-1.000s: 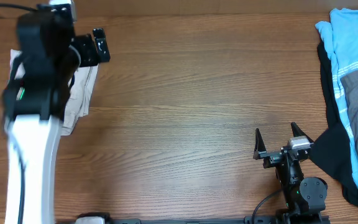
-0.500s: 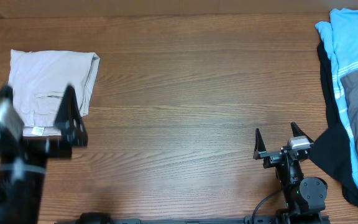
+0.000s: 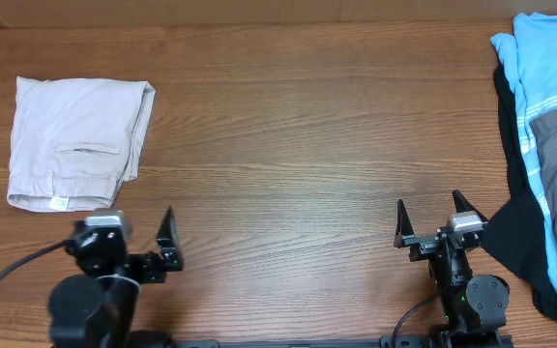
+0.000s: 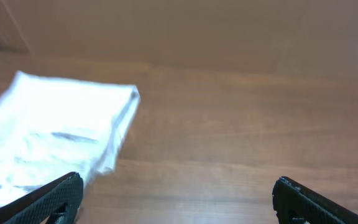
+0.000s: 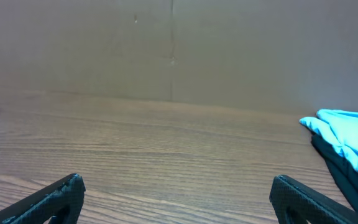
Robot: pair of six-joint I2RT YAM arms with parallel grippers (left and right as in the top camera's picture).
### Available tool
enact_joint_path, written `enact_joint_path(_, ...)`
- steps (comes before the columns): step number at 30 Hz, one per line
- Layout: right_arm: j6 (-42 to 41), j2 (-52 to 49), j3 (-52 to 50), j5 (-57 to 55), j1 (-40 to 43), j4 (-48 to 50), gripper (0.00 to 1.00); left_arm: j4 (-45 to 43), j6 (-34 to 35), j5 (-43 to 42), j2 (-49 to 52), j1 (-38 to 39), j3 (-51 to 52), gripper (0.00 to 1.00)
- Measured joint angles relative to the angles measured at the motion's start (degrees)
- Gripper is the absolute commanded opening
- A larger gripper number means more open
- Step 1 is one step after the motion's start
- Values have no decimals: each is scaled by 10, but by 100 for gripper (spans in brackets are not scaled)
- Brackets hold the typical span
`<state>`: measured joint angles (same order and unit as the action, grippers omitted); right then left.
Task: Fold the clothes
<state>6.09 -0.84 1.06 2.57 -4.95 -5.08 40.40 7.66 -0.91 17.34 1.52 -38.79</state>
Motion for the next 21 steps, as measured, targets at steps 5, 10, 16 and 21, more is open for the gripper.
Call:
enact_joint_path(5, 0, 0, 0, 0, 0, 0, 100, -102, 24, -8, -31, 0, 121, 100)
enact_joint_path(10, 0, 0, 0, 0, 0, 0, 100, -230, 30, -13, -55, 0, 209, 100)
enact_joint_path(16, 0, 0, 0, 0, 0, 0, 100, -362, 27, -12, -64, 0, 270, 100)
enact_joint_path(21, 0, 0, 0, 0, 0, 0, 100, -421, 25, -8, -65, 0, 320, 100)
